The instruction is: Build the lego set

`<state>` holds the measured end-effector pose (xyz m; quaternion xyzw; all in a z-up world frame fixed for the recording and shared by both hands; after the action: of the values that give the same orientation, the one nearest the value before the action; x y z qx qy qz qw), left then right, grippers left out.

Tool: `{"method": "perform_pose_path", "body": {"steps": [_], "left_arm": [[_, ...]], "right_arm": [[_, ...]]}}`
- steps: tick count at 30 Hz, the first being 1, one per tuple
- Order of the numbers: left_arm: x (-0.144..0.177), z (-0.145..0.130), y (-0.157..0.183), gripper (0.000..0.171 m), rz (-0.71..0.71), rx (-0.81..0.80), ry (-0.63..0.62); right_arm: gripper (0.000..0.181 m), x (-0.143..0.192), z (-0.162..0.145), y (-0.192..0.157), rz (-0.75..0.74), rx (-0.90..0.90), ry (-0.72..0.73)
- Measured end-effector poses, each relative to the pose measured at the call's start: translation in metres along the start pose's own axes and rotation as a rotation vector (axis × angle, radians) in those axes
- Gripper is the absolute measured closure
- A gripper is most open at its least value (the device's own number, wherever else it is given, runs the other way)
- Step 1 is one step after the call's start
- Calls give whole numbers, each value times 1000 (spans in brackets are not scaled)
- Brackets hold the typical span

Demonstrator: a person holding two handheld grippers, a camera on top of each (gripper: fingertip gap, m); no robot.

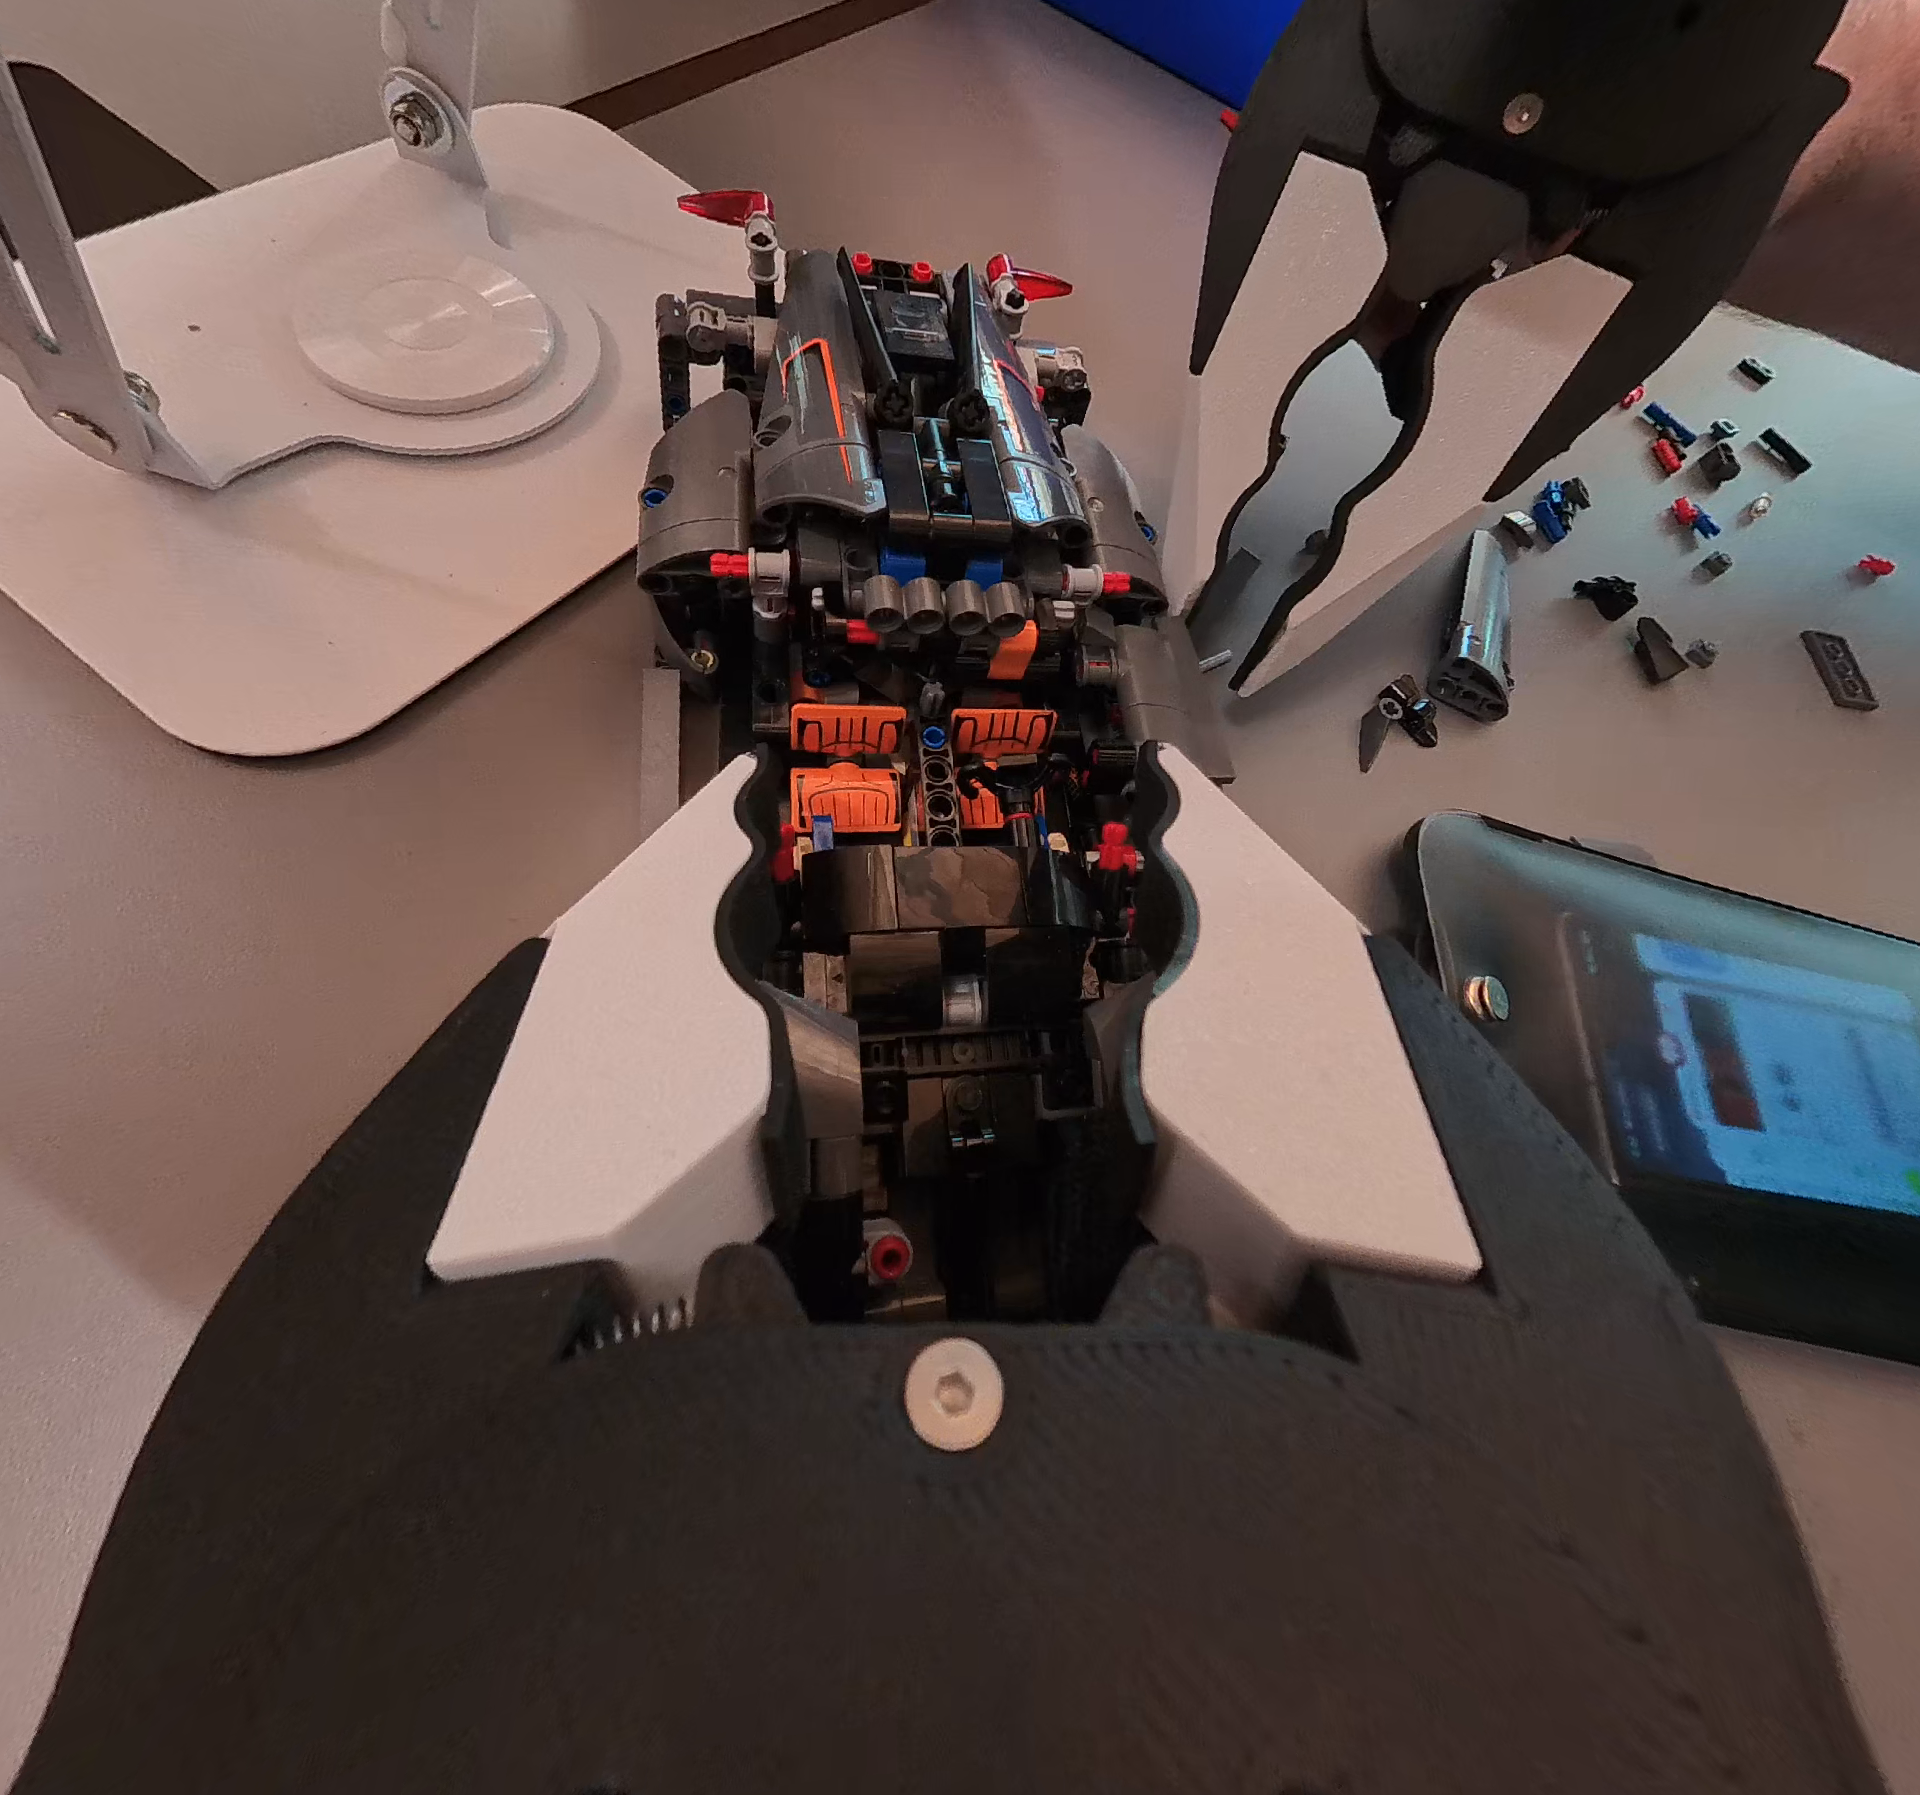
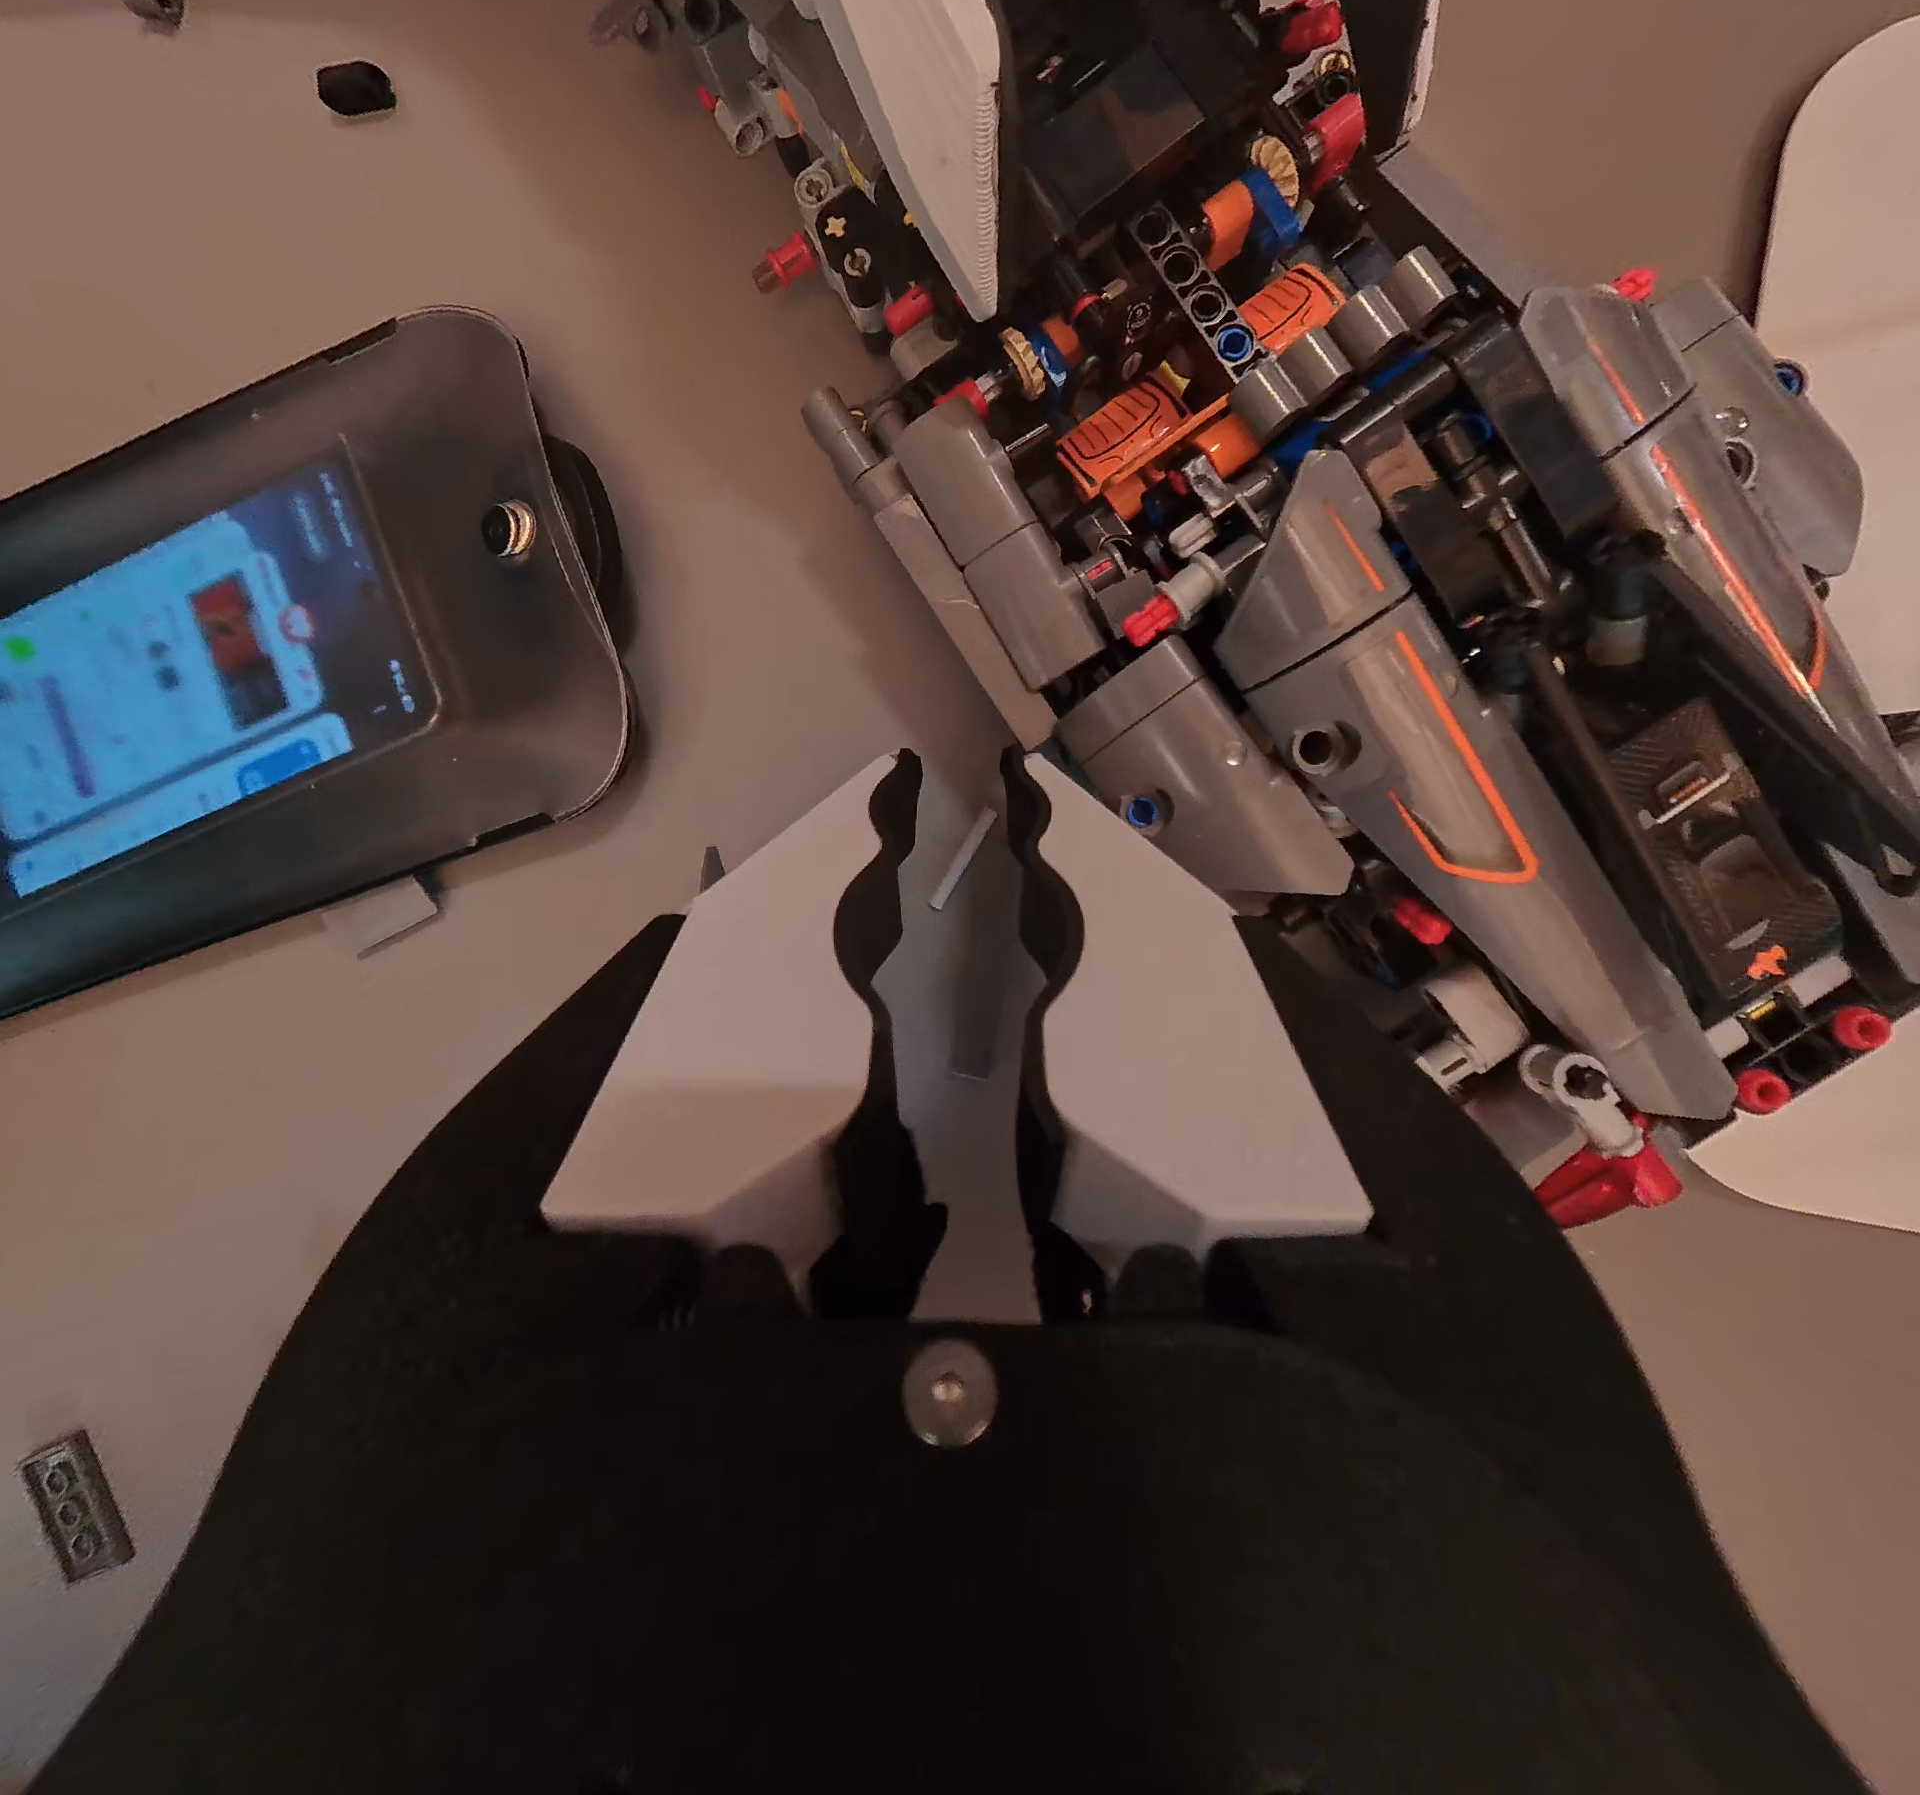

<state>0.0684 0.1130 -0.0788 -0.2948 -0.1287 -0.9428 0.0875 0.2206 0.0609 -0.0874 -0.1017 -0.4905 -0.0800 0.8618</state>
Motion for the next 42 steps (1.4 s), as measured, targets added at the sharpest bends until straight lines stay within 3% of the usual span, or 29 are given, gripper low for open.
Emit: {"method": "perform_pose_path", "body": {"steps": [15, 30, 42], "left_arm": [[0, 0, 1, 102, -4, -13, -6], [-1, -1, 2, 102, -4, -14, -9], [-1, -1, 2, 101, -6, -12, -12]], "right_arm": [[171, 5, 5, -4, 69, -24, 62], [165, -4, -3, 3, -44, -52, -90], [166, -2, 0, 3, -13, -77, -41]]}}
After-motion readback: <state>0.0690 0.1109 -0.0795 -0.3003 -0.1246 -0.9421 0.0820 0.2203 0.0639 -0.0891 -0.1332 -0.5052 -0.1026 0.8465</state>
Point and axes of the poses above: each gripper's, where its closed fingertips meet, x back along the fingers, z out of its top, y = z × x across the jaws, the point moved 7 cm from there along x, back along the fingers, and after that the axes turned 4 degrees about -y, right-handed, at the moved point
